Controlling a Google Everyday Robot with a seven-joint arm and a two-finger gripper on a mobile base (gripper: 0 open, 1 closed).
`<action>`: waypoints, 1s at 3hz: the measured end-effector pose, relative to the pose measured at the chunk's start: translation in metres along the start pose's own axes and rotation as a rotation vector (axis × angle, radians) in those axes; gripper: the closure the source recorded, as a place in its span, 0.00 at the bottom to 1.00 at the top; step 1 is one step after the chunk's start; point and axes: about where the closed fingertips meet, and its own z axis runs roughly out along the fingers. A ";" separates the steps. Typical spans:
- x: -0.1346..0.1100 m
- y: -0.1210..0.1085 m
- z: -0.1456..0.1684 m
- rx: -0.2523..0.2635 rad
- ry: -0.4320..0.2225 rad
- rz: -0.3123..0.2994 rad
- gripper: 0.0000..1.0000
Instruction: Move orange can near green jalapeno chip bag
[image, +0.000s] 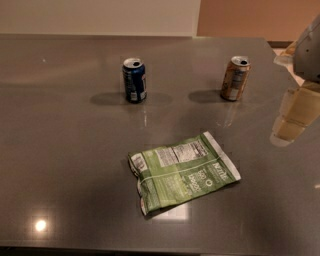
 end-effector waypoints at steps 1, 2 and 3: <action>-0.002 -0.022 0.011 0.017 -0.048 0.075 0.00; -0.003 -0.049 0.033 0.038 -0.083 0.131 0.00; -0.006 -0.078 0.050 0.055 -0.125 0.176 0.00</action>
Offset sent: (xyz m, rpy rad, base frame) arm 0.0965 -0.0162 -0.0328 0.1624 -0.0728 -0.1726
